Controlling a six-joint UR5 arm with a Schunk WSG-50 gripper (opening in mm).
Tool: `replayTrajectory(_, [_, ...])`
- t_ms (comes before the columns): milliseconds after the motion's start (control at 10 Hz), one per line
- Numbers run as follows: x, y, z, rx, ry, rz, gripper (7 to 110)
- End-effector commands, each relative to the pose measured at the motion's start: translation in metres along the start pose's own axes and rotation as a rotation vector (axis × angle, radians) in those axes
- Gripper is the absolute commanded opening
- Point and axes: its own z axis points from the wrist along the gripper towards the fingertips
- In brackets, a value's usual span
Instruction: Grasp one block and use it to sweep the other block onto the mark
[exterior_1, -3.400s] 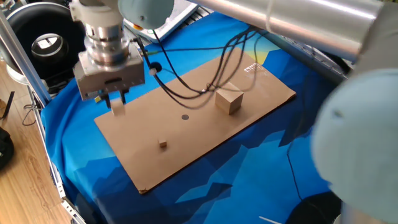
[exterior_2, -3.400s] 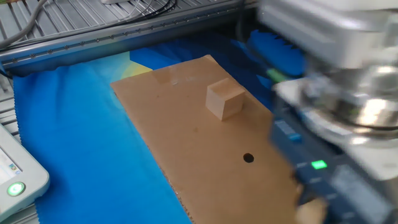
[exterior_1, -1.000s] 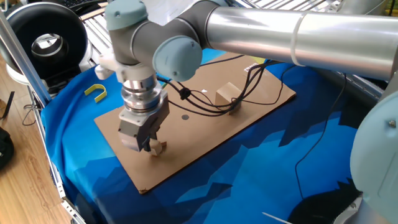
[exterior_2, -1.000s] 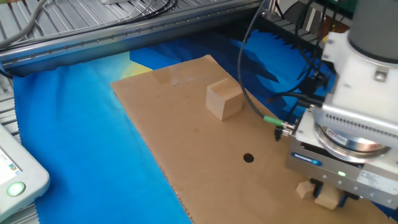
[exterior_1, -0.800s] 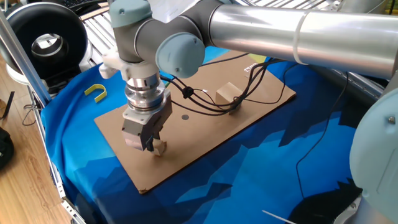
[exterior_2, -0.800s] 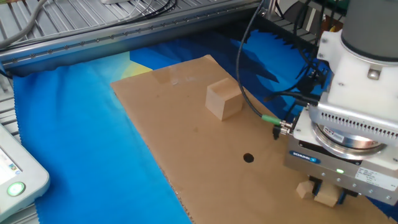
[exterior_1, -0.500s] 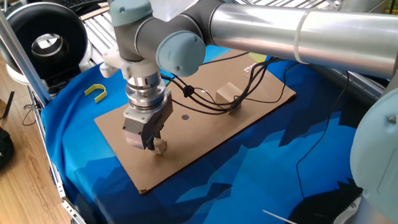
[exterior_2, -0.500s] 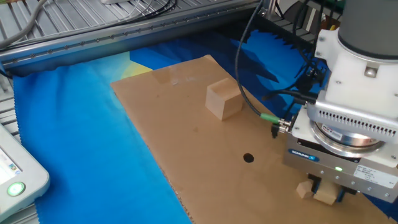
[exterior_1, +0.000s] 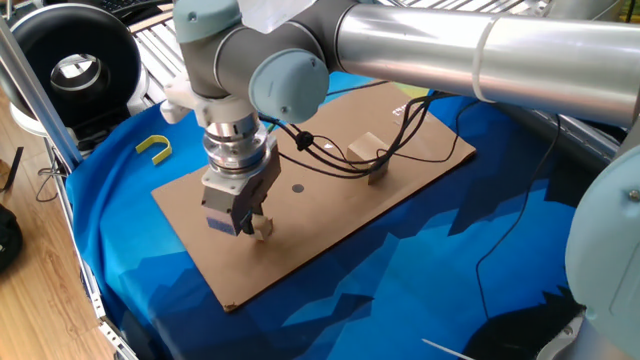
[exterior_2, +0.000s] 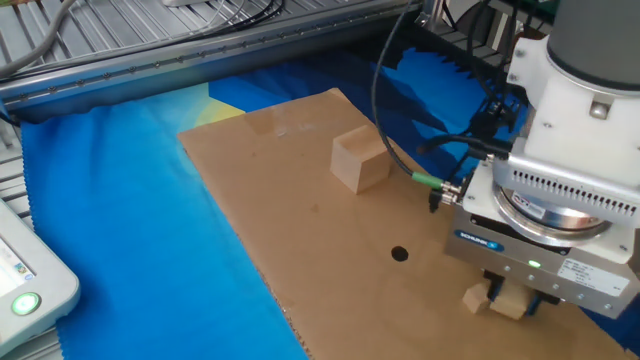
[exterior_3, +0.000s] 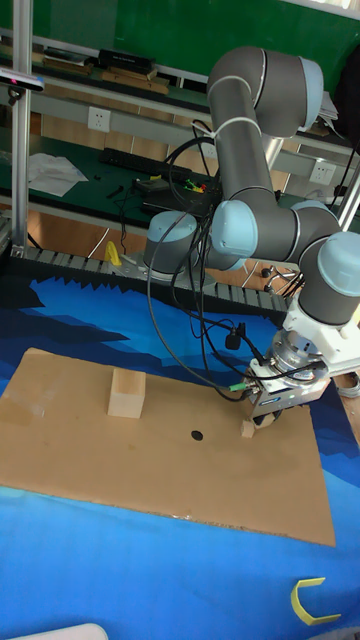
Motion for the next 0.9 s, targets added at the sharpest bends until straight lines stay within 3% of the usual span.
replayTrajectory(0, [-0.004, 0.018, -0.005, -0.066, -0.009, 0.034, 7])
replayTrajectory(100, [-0.01, 0.043, -0.009, -0.153, -0.018, 0.087, 7])
replayTrajectory(300, [-0.014, 0.047, -0.008, -0.168, -0.023, 0.103, 7])
replayTrajectory(500, [-0.02, 0.036, -0.003, -0.147, -0.035, 0.087, 7])
replayTrajectory(700, [-0.024, 0.012, -0.003, -0.09, -0.026, 0.077, 7])
replayTrajectory(800, [-0.024, 0.008, -0.003, -0.096, -0.029, 0.065, 7])
